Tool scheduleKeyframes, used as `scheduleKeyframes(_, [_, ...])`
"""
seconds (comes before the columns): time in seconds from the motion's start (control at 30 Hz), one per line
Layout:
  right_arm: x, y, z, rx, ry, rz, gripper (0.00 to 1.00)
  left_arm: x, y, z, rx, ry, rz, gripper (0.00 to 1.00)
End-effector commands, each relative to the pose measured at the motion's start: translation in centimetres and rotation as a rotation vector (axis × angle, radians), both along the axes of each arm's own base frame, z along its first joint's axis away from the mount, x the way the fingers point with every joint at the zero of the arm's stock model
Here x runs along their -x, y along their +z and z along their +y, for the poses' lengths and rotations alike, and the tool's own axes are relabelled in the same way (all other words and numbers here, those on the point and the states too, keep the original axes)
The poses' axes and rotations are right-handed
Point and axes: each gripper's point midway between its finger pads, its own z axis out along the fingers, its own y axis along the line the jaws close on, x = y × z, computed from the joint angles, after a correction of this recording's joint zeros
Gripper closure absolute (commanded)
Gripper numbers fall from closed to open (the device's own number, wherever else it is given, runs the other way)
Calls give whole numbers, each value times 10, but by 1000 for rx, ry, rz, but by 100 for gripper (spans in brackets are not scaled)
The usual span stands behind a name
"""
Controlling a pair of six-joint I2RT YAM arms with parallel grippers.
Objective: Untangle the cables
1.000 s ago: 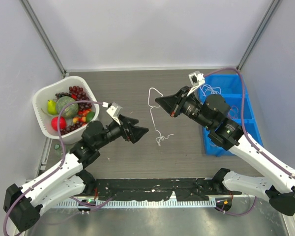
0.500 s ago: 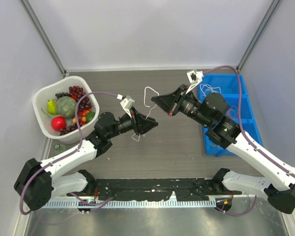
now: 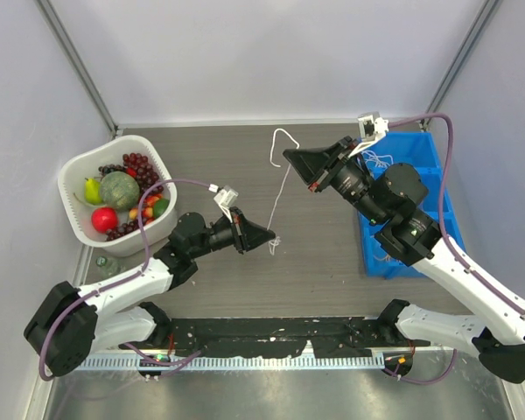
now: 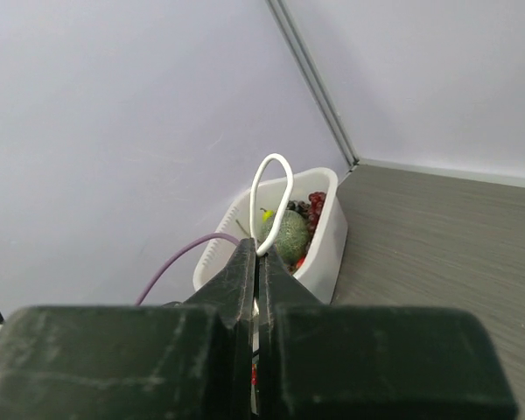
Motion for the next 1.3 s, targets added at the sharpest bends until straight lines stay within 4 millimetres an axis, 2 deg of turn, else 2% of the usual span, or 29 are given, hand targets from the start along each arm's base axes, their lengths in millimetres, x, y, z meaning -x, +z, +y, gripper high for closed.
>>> scheduleKeyframes(0.0, [5, 63, -29, -118, -104, -151, 99, 2, 1, 2, -3, -10, -27, 100])
scheduleKeyframes(0.07, [-5, 65, -41, -108, -191, -139, 99, -1, -5, 5, -27, 11, -23, 100])
scheduleKeyframes(0.2, [-16, 74, -63, -73, -326, -146, 99, -7, -32, 10, -125, 58, 41, 100])
scheduleKeyframes(0.3, [-24, 74, -67, -26, -374, -155, 99, -8, -36, 11, -140, 70, 90, 100])
scheduleKeyframes(0.33, [-29, 72, -67, -14, -396, -150, 99, -9, -36, 12, -146, 80, 108, 97])
scheduleKeyframes(0.4, [-39, 67, -73, 23, -464, -146, 99, -11, -26, 13, -142, 98, 118, 69])
scheduleKeyframes(0.43, [-46, 64, -81, 51, -524, -145, 99, -11, -22, 14, -145, 107, 119, 59])
scheduleKeyframes(0.47, [-50, 63, -82, 71, -551, -149, 99, -12, -16, 17, -139, 121, 111, 52])
scheduleKeyframes(0.67, [-79, 66, -111, 170, -770, -200, 99, -6, 20, 41, -115, 204, 34, 32])
scheduleKeyframes(0.7, [-89, 67, -118, 190, -807, -216, 99, -4, 25, 44, -112, 209, 21, 27])
scheduleKeyframes(0.8, [-121, 67, -143, 137, -861, -200, 99, 3, 36, 52, -117, 213, -2, 25])
scheduleKeyframes(0.83, [-138, 67, -163, 139, -897, -203, 99, 7, 37, 54, -119, 206, -3, 25])
scheduleKeyframes(0.87, [-148, 64, -169, 123, -904, -194, 99, 9, 40, 55, -114, 203, -6, 24])
scheduleKeyframes(0.9, [-164, 62, -188, 121, -951, -193, 99, 11, 41, 58, -111, 205, -11, 25])
scheduleKeyframes(0.93, [-170, 63, -195, 108, -962, -198, 99, 13, 40, 59, -111, 205, -11, 24])
scheduleKeyframes(0.97, [-183, 59, -211, 118, -1001, -193, 99, 15, 42, 61, -103, 210, -13, 24])
scheduleKeyframes(1.0, [-188, 60, -221, 114, -1026, -203, 99, 17, 37, 64, -115, 211, -2, 24])
scheduleKeyframes(1.03, [-200, 50, -235, 130, -1061, -187, 99, 19, 36, 65, -116, 214, 5, 24])
scheduleKeyframes(1.07, [-205, 49, -242, 114, -1067, -183, 99, 21, 36, 67, -114, 213, 6, 23])
scheduleKeyframes(1.1, [-215, 41, -261, 121, -1096, -166, 99, 22, 37, 69, -110, 217, 5, 23])
scheduleKeyframes(1.2, [-226, 29, -295, 92, -1140, -122, 99, 25, 36, 73, -109, 229, 7, 23])
scheduleKeyframes(1.27, [-226, 30, -305, 74, -1146, -126, 99, 26, 36, 76, -107, 238, 4, 23])
